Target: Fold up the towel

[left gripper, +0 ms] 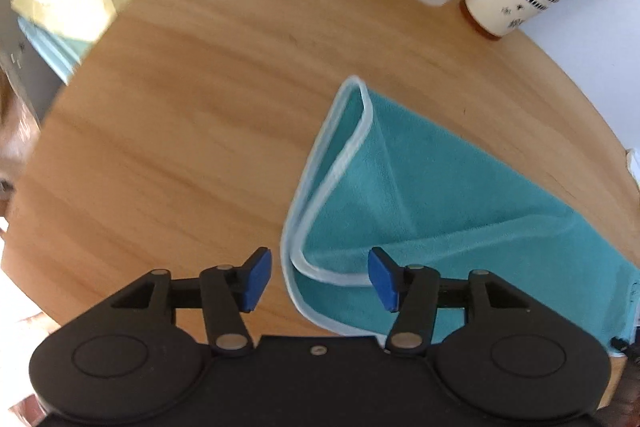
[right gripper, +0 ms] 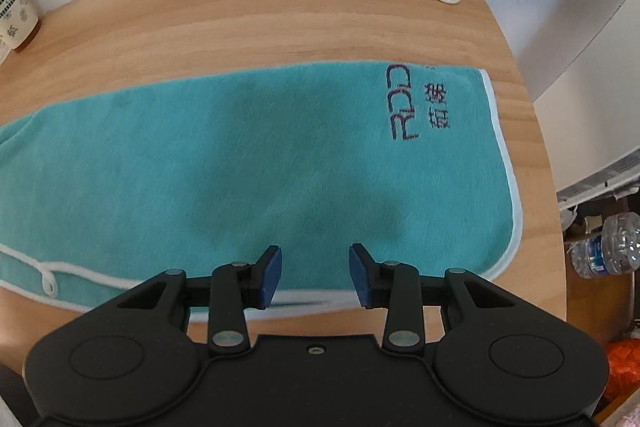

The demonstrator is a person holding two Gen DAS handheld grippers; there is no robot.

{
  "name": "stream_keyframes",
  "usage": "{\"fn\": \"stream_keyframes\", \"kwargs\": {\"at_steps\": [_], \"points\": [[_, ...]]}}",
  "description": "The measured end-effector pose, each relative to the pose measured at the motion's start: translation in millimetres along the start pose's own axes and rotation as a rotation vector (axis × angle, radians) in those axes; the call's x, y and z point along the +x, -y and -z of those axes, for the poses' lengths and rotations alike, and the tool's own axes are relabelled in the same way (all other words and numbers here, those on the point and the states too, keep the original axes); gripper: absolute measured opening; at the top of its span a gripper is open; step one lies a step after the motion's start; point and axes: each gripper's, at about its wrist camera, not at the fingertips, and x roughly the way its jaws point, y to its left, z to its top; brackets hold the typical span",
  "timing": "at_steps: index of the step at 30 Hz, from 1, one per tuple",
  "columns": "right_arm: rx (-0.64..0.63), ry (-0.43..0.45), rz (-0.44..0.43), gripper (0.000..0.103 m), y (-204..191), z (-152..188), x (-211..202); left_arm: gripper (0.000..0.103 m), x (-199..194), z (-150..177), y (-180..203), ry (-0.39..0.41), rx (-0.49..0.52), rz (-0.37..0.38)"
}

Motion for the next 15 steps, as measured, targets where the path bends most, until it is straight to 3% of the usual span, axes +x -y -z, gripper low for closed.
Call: {"fn": "stream_keyframes", "kwargs": {"at_steps": [2, 5, 9, 15], "points": [[0.01, 0.005, -0.004, 0.042, -5, 8, -4, 0.055, -2, 2, 0, 0.007, -0.031, 0.044], [0.02, 0.001, -0.007, 0.042, -17, 21, -4, 0.055, -3, 0, 5, 0.052, -0.043, 0.049], [0.024, 0.001, 0.012, 0.042, -29, 44, 1, 0.055, 12, -3, 0, -0.049, -0.115, 0.059], [0.071, 0.039, 0.025, 0.042, -30, 65, -3, 0.055, 5, 6, -1, -0.044, -0.11, -0.005]]}}
